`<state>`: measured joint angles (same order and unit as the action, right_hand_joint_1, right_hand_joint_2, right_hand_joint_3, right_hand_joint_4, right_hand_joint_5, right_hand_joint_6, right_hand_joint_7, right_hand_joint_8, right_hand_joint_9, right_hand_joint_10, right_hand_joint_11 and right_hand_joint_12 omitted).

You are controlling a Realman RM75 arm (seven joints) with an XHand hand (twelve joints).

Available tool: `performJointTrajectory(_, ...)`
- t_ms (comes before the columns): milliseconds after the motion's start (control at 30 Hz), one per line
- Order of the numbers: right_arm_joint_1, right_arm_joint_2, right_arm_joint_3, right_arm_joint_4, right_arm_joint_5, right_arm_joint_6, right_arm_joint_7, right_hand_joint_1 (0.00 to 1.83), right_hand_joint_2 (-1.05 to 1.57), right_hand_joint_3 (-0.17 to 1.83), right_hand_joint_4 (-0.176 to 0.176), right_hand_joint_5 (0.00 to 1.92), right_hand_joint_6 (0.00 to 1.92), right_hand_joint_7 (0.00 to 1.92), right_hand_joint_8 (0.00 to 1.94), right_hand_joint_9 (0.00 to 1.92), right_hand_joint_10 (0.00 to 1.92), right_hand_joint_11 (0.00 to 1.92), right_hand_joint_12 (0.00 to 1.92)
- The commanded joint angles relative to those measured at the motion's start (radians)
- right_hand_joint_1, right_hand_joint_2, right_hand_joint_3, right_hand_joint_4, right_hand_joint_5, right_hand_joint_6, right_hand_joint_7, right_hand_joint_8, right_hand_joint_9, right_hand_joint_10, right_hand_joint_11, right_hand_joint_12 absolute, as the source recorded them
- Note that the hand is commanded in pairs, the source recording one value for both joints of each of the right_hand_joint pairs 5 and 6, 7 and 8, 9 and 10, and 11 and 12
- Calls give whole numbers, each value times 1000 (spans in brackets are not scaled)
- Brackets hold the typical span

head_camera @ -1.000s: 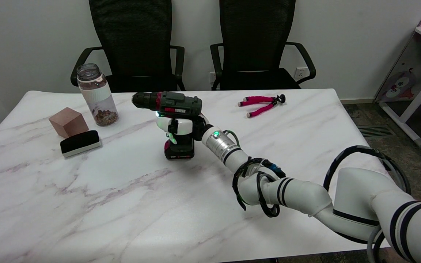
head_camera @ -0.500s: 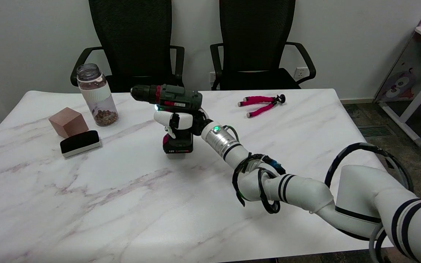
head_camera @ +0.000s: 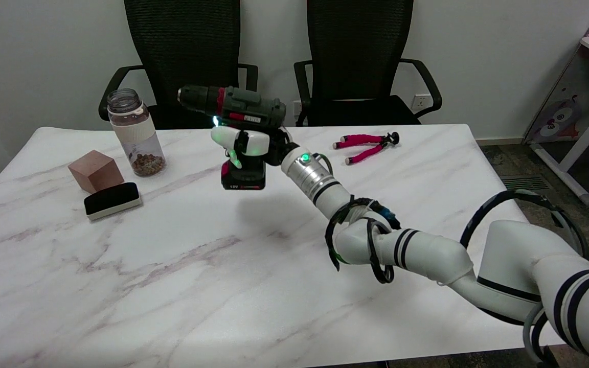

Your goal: Pick up the power screwdriver.

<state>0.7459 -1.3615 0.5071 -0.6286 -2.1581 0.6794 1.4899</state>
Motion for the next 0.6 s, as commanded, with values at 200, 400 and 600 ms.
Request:
performJointTrajectory(200,39,97,69,-232,1,25,-8,1003,276,970,11,1210,1210,1210,1210,1920,1920,1920,1920)
performJointTrajectory(400,41,97,76,-247,1,15,-8,999,329,933,7,1156,1156,1156,1156,1920,1920,1920,1920)
performJointTrajectory(600,39,98,76,-238,1,22,-8,999,367,931,4,1137,1137,1137,1137,1920,1920,1920,1920)
